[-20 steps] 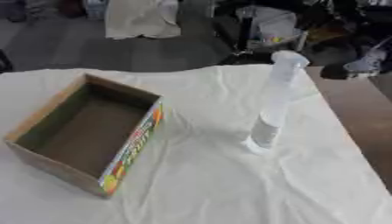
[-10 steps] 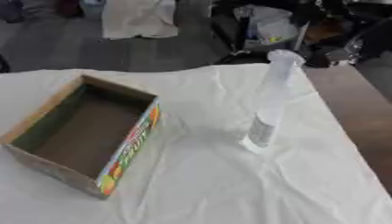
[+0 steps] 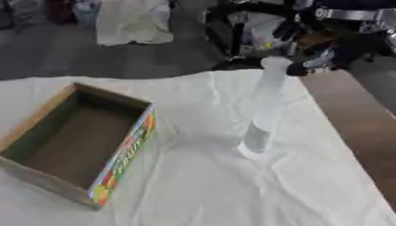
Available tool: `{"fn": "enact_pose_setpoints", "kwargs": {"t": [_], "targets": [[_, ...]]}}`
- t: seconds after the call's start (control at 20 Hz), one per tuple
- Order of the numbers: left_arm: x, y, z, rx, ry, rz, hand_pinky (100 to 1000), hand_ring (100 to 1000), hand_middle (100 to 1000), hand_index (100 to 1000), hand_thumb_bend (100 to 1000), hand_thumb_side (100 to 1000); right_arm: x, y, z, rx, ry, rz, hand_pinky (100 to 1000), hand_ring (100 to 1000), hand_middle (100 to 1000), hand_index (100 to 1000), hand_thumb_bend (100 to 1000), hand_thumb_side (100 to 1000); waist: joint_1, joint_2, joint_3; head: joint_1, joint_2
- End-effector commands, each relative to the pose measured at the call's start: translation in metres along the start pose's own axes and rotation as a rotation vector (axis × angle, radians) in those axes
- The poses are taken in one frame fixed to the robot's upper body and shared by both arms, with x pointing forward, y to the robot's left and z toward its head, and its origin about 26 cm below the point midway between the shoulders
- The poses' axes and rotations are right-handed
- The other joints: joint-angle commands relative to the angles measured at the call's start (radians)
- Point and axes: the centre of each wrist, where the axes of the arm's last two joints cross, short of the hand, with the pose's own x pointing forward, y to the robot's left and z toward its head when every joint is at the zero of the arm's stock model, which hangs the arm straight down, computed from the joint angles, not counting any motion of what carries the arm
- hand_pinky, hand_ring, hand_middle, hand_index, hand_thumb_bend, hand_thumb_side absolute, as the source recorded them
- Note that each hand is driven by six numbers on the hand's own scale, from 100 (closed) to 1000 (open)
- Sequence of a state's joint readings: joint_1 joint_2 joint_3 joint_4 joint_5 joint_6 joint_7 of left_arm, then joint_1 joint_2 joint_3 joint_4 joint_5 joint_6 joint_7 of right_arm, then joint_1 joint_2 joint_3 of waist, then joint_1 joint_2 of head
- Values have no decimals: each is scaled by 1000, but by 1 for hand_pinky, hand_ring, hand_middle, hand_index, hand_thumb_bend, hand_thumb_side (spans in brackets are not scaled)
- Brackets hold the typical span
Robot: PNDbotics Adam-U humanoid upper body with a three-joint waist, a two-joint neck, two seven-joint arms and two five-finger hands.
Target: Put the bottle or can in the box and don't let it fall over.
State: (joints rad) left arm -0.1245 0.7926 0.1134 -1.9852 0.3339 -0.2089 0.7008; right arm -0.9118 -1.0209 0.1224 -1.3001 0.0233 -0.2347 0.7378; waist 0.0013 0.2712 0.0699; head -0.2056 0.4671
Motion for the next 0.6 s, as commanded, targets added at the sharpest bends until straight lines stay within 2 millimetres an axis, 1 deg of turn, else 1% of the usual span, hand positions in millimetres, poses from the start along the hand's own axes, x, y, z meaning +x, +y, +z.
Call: {"fn": "enact_pose_setpoints", "kwargs": {"t": [0.05, 0.3, 0.6], "targets": [[8, -1, -6, -18, -32, 1, 709, 816, 824, 836, 477, 765, -1, -12, 5, -23, 30, 18, 841, 850, 817, 852, 540, 459, 1, -13, 0, -11, -15], [7, -2, -6, -24, -28, 3, 708, 815, 824, 836, 474, 767, -10, -10, -1, -20, 57, 10, 841, 848, 811, 849, 544, 454, 4, -7, 1, -19, -18], [7, -2, -5, -21, -26, 3, 708, 816, 823, 833, 470, 769, -13, -9, -4, 4, 49, 7, 834, 825, 786, 841, 534, 455, 8, 3, 4, -20, -3]]}}
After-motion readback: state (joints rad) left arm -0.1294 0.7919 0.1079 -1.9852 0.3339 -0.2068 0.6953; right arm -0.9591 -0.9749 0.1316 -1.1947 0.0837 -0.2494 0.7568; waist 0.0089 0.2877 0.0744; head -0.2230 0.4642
